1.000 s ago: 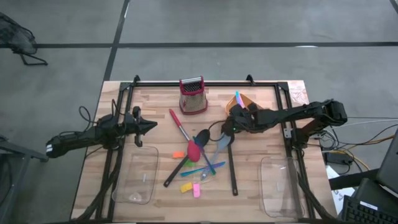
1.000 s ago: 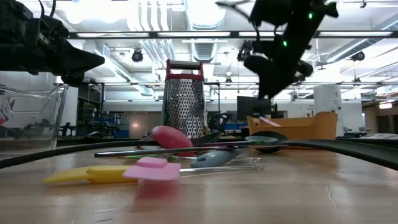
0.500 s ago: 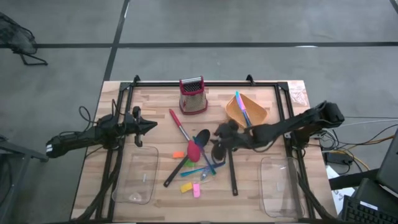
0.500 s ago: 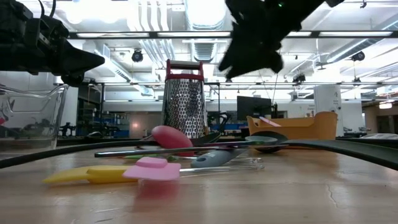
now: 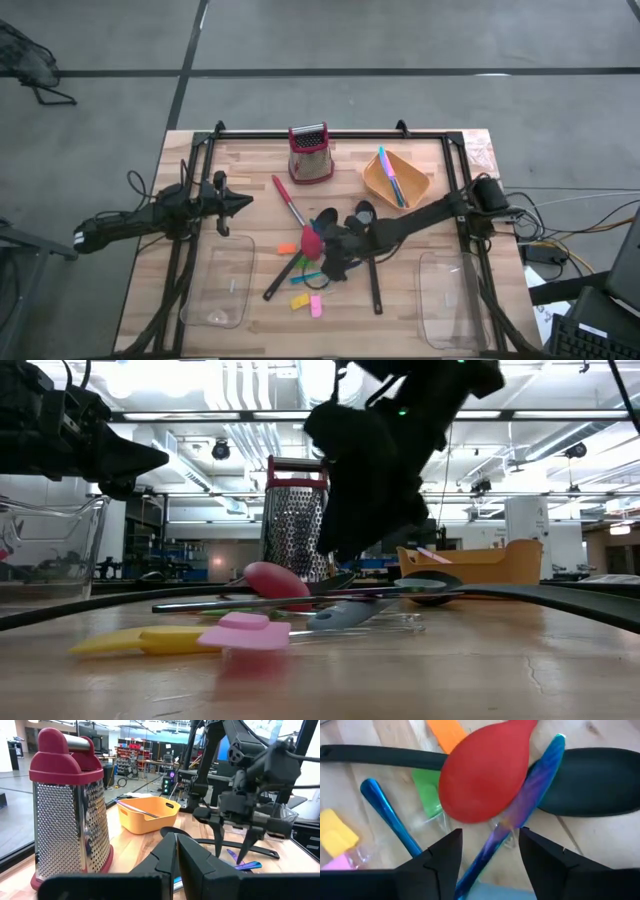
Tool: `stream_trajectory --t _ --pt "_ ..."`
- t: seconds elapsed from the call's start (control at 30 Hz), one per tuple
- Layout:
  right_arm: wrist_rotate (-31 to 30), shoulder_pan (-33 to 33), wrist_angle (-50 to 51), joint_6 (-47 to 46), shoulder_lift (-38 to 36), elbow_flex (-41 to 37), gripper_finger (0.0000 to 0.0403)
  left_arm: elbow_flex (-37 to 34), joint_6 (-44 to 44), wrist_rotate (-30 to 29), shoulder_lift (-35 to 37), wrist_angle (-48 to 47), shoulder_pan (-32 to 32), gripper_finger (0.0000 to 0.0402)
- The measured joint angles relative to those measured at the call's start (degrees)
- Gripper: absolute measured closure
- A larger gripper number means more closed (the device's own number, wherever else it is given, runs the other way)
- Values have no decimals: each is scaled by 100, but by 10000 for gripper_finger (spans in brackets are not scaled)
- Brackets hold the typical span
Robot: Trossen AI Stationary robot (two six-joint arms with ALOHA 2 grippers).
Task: Pick & Place Kitchen Items
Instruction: Put the top purple kitchen knife into the yellow bin
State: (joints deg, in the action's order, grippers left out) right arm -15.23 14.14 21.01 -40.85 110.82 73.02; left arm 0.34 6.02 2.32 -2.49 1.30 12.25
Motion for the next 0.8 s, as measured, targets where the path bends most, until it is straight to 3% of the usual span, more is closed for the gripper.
stream_trajectory --t 0.37,0.8 --pt "39 -1 636 36 722 537 206 0 0 1 -23 0 -1 378" --pt "25 -16 735 127 728 507 290 0 0 1 -34 0 -1 378"
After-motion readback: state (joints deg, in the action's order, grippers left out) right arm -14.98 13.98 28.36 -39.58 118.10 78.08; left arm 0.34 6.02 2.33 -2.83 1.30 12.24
